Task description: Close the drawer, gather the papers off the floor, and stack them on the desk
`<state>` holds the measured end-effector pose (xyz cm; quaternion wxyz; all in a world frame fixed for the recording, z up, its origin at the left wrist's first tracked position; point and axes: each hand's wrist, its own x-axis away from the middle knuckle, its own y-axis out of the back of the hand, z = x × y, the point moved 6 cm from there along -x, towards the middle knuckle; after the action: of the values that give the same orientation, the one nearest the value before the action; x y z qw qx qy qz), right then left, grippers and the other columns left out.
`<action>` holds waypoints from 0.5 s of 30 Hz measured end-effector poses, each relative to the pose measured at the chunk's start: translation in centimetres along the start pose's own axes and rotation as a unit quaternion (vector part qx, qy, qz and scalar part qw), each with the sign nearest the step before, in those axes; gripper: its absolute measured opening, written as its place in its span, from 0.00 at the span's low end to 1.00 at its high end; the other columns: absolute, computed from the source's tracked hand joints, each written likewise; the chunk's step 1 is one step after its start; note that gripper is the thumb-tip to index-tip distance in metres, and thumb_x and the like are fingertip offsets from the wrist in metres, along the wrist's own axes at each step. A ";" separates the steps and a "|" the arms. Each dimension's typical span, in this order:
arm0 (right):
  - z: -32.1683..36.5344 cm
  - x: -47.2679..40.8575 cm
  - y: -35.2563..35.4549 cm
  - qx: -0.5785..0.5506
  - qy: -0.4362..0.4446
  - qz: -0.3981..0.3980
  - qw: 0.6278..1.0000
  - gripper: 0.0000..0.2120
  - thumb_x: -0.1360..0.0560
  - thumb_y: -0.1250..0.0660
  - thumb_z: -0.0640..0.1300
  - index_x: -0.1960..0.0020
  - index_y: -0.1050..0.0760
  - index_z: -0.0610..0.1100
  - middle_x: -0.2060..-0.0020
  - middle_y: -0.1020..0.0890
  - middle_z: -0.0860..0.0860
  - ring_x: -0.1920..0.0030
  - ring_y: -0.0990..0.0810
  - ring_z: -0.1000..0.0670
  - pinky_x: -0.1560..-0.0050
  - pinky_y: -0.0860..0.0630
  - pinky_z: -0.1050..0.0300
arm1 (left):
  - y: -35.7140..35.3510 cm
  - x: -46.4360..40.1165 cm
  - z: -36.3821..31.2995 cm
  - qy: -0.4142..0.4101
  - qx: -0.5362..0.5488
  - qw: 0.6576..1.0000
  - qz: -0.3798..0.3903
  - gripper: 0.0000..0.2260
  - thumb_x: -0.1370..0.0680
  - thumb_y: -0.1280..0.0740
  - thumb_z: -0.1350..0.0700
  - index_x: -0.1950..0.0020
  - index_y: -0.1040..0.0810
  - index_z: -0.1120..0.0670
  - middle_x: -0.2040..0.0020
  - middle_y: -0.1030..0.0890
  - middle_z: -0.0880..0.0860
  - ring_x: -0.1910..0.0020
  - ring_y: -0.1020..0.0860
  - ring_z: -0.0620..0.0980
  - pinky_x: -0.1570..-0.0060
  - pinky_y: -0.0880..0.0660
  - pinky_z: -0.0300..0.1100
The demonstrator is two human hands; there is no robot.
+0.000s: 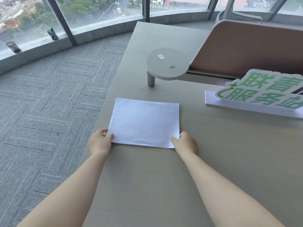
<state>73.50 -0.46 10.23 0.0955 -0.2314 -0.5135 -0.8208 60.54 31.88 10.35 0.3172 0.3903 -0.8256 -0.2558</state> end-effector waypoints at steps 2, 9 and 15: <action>0.1 0.0 0.1 0.012 -0.003 -0.002 1.000 0.15 0.26 0.37 0.54 0.49 0.28 0.43 0.66 0.28 0.52 0.67 0.29 0.50 0.71 0.39 0.59 | 0.0 0.0 0.1 0.001 -0.011 1.000 -0.003 0.15 0.27 0.30 0.54 0.40 0.21 0.53 0.47 0.17 0.55 0.48 0.20 0.55 0.50 0.29 0.44; -0.5 0.1 0.1 0.030 -0.013 -0.017 0.999 0.18 0.26 0.36 0.60 0.54 0.28 0.44 0.62 0.25 0.49 0.60 0.26 0.44 0.63 0.33 0.56 | -0.5 -0.3 0.4 -0.021 -0.041 0.999 -0.011 0.16 0.26 0.31 0.52 0.39 0.22 0.54 0.45 0.18 0.57 0.45 0.22 0.57 0.44 0.28 0.48; -1.4 0.1 0.3 0.002 -0.003 -0.015 1.000 0.27 0.23 0.43 0.65 0.67 0.29 0.43 0.70 0.26 0.48 0.65 0.26 0.43 0.67 0.35 0.56 | -0.2 0.0 1.4 0.008 -0.002 0.999 -0.049 0.15 0.24 0.33 0.49 0.41 0.23 0.55 0.42 0.23 0.59 0.50 0.26 0.54 0.43 0.30 0.48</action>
<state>73.15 -1.81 10.04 0.0821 -0.2257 -0.5192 -0.8202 59.62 31.97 9.28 0.3115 0.4322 -0.8022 -0.2694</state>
